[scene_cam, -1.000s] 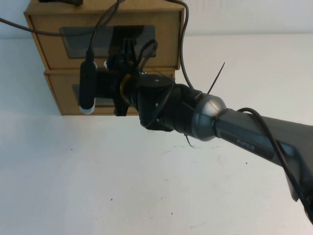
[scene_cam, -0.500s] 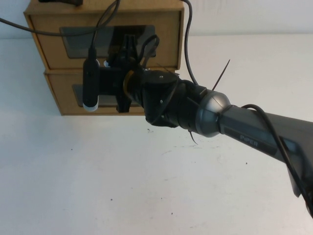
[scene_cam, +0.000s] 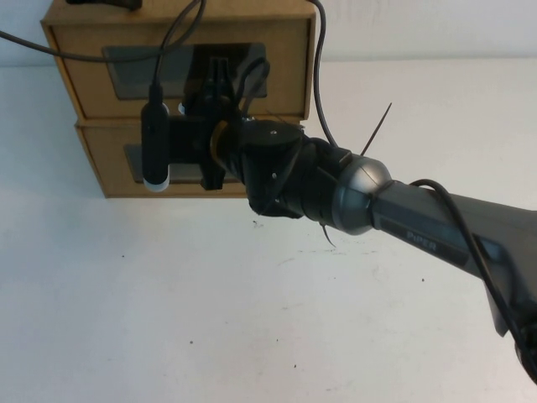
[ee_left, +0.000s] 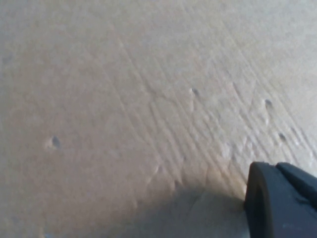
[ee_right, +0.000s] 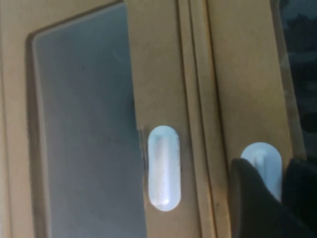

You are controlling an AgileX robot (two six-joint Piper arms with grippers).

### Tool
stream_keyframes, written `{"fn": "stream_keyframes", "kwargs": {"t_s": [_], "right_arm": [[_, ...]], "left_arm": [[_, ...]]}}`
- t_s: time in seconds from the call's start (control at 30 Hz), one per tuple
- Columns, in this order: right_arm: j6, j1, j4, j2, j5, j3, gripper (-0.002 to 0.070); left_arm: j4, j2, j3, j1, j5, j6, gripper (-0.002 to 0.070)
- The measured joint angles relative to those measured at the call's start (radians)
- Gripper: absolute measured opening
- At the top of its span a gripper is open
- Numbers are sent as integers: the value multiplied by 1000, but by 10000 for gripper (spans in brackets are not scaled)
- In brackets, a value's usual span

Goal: Open the shoe box
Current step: 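Pull the top drawer of the cardboard box fully open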

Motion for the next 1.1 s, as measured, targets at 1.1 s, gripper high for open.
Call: {"fn": "stream_keyframes", "kwargs": {"t_s": [1.1], "right_arm": [[2,38,14,37,129,-54,19]], "left_arm": [[0,2,0,0,-2,0,-5]]}}
